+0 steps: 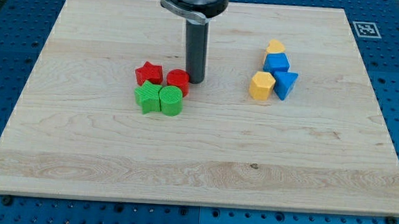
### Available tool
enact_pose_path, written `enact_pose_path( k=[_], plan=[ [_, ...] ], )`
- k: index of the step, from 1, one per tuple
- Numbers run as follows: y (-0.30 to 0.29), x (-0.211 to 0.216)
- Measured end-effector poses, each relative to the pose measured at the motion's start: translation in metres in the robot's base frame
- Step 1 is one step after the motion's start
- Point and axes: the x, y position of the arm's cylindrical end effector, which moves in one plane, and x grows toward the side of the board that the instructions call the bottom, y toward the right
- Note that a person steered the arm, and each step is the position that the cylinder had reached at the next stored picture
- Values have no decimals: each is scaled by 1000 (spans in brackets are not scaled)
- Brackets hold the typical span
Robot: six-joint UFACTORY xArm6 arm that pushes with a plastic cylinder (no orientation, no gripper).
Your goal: Push the green circle into the red circle
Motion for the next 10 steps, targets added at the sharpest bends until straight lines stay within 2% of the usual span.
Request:
enact_pose_path(
  k=[2, 4, 8, 10],
  plan=[
    [-6, 0],
    [41, 2],
    [28, 117],
    [1, 89]
  ],
)
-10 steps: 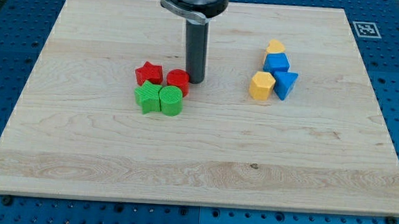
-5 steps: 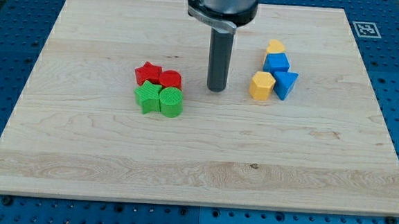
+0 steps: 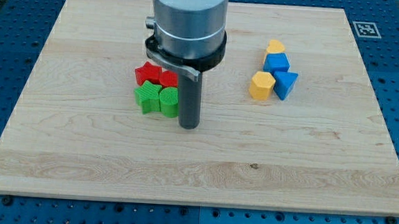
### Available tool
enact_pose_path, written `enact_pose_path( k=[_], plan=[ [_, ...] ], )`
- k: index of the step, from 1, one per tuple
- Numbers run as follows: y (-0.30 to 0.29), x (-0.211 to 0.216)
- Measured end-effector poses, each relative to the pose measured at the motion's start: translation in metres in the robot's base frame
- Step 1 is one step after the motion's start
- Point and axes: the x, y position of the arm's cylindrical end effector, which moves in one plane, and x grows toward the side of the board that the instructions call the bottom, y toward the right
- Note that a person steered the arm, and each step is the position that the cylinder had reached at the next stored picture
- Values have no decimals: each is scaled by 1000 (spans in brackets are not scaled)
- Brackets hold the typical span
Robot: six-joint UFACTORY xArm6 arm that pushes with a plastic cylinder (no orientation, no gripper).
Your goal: Push the green circle into the red circle
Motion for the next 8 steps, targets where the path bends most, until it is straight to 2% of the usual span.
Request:
enact_pose_path(
  k=[8],
  plan=[
    [-15, -3]
  ],
)
